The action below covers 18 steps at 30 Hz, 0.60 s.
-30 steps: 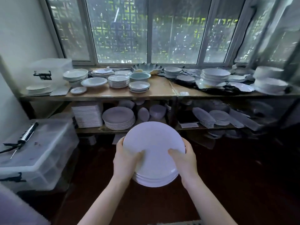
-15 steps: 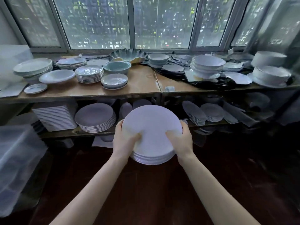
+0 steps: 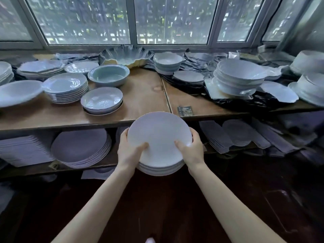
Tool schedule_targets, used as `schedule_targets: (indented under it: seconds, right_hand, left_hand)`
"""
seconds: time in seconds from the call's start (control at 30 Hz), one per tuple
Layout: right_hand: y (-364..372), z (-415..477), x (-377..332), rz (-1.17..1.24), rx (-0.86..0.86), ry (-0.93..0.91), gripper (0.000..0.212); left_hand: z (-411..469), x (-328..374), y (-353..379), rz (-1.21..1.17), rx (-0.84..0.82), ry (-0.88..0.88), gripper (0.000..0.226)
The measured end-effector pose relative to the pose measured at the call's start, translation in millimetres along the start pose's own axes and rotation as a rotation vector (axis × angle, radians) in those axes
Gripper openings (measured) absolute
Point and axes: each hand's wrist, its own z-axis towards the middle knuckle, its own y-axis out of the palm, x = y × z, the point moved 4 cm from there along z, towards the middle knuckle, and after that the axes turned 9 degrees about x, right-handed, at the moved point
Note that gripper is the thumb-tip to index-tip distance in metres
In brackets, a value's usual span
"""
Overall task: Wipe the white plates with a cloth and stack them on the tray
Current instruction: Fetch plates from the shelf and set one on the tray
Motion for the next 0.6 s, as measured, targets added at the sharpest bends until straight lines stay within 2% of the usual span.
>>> schedule_targets:
  seconds: [0.27,0.5,0.6]
  right_hand:
    - [63.7,166.5,10.8,-0.037,-0.035,0.053,0.051]
    - [115.8,297.7,31.4,-0.042,-0.139,0.067,0.056]
    - [142.4,343.2,36.5,-0.035,-0.192,0.073,0.056]
  left_hand:
    - [140.9,9.3,86.4,0.0,0.044,-0.08,0.082]
    - [244.6,2.5,158.3,-0.033,0.155,-0.063,0.072]
    - [284.1,-2.9,176.4,-0.043,0.175,-0.108,0.076]
